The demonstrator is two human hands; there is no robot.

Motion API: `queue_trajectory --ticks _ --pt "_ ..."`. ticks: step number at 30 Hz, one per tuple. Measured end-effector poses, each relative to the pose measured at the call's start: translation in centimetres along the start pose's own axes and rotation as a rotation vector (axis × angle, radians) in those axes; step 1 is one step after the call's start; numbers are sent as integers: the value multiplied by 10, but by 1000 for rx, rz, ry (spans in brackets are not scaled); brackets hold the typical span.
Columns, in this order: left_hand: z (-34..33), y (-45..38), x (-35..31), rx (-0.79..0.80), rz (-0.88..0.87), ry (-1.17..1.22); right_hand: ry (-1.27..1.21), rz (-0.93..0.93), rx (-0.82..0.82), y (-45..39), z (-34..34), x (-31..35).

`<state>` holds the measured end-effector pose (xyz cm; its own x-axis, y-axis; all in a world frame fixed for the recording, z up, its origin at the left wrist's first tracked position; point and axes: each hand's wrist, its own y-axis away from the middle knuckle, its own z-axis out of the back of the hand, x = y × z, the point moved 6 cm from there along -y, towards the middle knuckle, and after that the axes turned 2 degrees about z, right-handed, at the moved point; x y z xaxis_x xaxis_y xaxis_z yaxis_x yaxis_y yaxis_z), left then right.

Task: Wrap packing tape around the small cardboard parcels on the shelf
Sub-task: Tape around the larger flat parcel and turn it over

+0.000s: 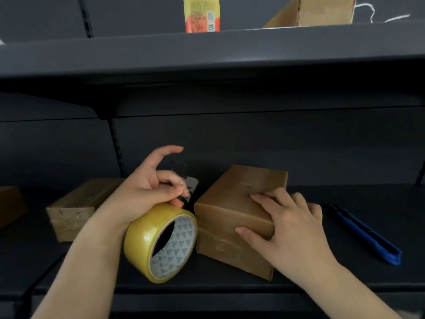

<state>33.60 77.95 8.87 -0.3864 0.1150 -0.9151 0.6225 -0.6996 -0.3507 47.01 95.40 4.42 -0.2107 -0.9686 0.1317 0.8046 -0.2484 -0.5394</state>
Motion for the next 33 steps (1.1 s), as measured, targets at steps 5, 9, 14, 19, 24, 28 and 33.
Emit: queue_trajectory --ticks 5,9,14,19,24,28,33 --pt "-13 -3 4 95 29 -10 156 -5 -101 11 12 33" --pt "-22 -5 6 142 19 -14 217 25 -24 17 17 59" --pt "-15 -4 6 179 25 56 376 16 250 3 16 87" --pt "-7 -5 5 254 60 87 431 65 323 -15 11 90" --pt "-13 -16 -1 305 40 2 -576 -82 386 -37 36 54" --pt "-24 -20 -2 345 39 -13 -948 -27 315 -59 18 52" --pt "-25 -14 9 320 53 13 -890 39 303 -66 4 67"
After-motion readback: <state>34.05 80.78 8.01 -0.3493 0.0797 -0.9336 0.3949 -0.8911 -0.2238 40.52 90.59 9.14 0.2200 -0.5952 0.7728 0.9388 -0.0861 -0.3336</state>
